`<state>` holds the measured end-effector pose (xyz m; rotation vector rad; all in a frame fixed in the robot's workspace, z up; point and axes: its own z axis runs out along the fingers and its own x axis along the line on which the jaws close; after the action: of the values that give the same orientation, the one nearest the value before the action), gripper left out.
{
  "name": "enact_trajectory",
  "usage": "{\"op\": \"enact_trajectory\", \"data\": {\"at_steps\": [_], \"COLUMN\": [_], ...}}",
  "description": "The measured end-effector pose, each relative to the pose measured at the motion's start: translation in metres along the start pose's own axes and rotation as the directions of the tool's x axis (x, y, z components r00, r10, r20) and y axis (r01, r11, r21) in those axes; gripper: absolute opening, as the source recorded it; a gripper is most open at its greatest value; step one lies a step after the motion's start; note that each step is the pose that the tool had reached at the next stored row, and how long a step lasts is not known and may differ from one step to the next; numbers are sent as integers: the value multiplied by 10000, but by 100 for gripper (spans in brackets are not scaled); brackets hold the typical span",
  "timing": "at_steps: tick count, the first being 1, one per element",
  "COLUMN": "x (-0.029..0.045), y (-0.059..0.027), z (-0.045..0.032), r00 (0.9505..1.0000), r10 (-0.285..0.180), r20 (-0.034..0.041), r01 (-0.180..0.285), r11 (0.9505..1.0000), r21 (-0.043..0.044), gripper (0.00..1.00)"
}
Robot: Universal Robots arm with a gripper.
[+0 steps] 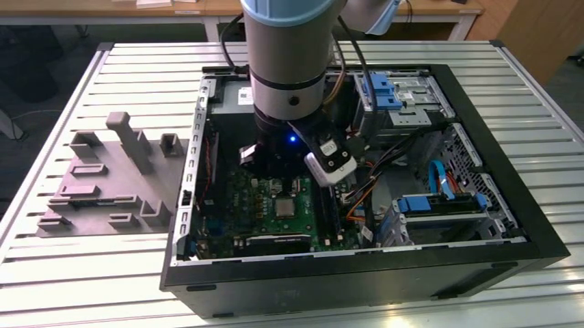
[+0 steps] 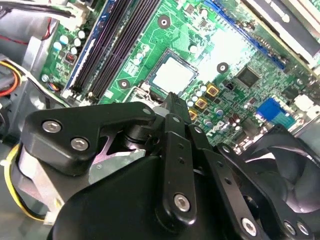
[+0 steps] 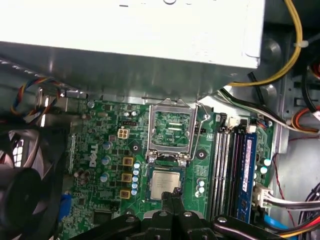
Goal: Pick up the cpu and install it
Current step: 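Close the cpu cover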
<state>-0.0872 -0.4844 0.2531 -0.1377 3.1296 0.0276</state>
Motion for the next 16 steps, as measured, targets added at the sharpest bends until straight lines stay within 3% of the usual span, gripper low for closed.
{"op": "enact_trajectory", "data": {"at_steps": [12, 16], "x": [-1, -47], "y": [0, -2], "z": [1, 5], "r00": [9999, 9999], "r10": [-142, -141], "r20": [-2, -3], "r01": [142, 141], "r11": [9999, 9999], "r21": [-3, -2], "gripper": [11, 11]}}
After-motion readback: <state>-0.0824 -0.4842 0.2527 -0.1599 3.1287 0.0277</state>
